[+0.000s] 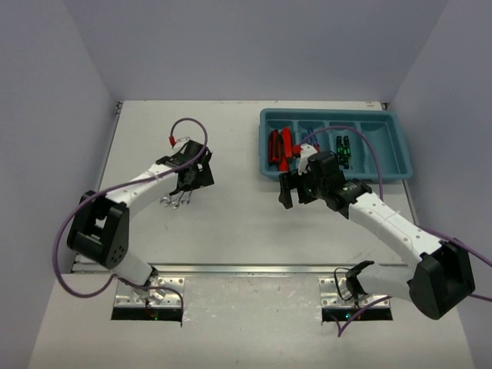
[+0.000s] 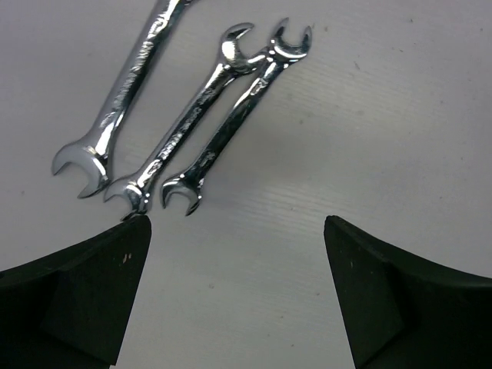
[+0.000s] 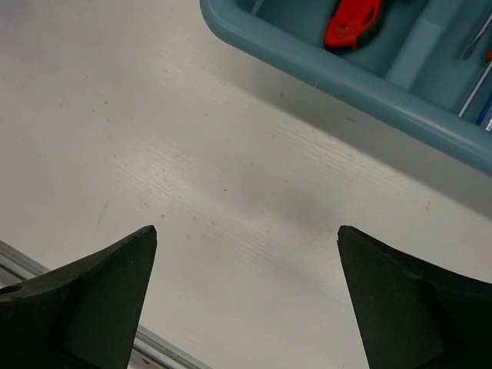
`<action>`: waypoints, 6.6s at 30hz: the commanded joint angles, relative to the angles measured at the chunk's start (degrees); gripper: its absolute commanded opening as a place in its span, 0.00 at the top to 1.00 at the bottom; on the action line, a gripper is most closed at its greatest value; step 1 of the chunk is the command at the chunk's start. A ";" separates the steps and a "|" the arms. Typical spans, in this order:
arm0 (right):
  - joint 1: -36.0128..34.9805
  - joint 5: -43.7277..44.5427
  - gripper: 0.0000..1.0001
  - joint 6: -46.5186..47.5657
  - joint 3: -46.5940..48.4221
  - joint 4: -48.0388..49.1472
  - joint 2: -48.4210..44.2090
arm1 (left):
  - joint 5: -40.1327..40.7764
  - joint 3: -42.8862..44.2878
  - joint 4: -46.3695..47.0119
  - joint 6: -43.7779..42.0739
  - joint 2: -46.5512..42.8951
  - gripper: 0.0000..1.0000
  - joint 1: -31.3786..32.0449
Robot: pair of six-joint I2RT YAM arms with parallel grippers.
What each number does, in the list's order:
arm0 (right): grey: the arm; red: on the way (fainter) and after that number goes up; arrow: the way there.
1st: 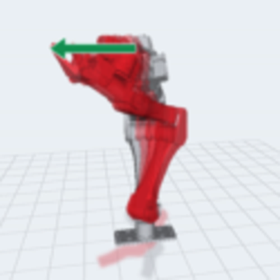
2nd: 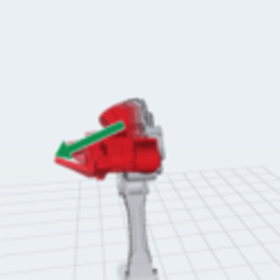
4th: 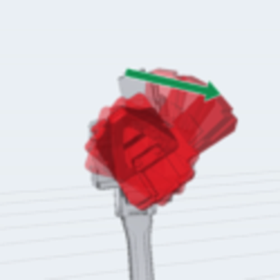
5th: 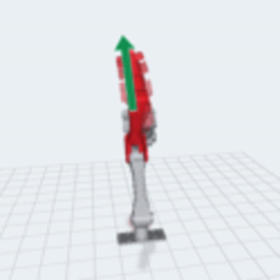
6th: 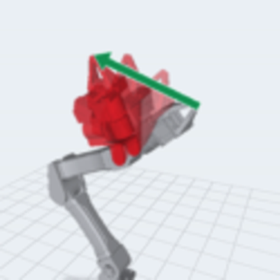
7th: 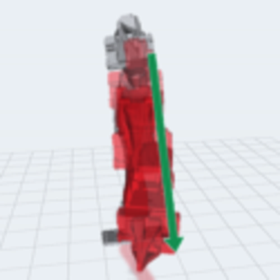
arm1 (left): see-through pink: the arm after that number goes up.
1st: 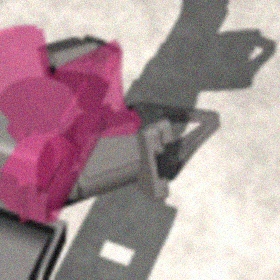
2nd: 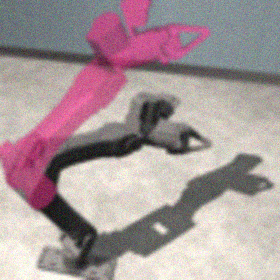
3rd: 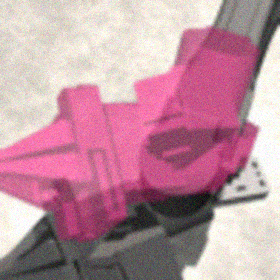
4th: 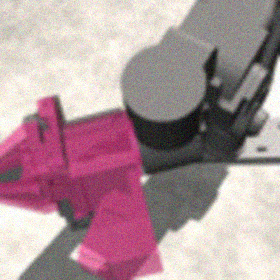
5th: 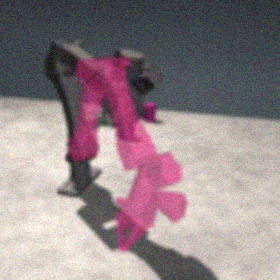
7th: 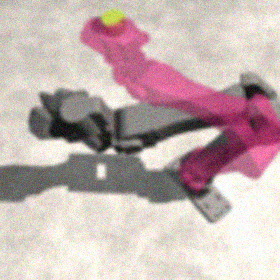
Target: Sort the tools into containers
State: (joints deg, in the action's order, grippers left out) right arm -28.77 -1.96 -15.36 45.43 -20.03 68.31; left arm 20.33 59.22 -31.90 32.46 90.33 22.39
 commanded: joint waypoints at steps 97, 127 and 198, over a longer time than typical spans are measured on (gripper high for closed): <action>0.66 -0.24 0.04 6.32 -1.85 4.05 -1.02 | -16.22 -2.66 -0.84 -9.89 22.23 0.77 8.47; 0.71 -0.30 0.05 6.69 -1.92 3.94 -1.22 | -15.94 -3.14 -5.69 -12.05 22.82 0.66 12.15; -11.20 -29.33 0.49 -23.13 -11.62 51.42 9.53 | -10.18 -13.06 25.29 20.68 -25.84 1.00 25.23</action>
State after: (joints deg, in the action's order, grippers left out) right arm -39.24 -33.37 -38.59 31.22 28.44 76.99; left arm 8.80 46.41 -11.79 50.99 67.94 46.53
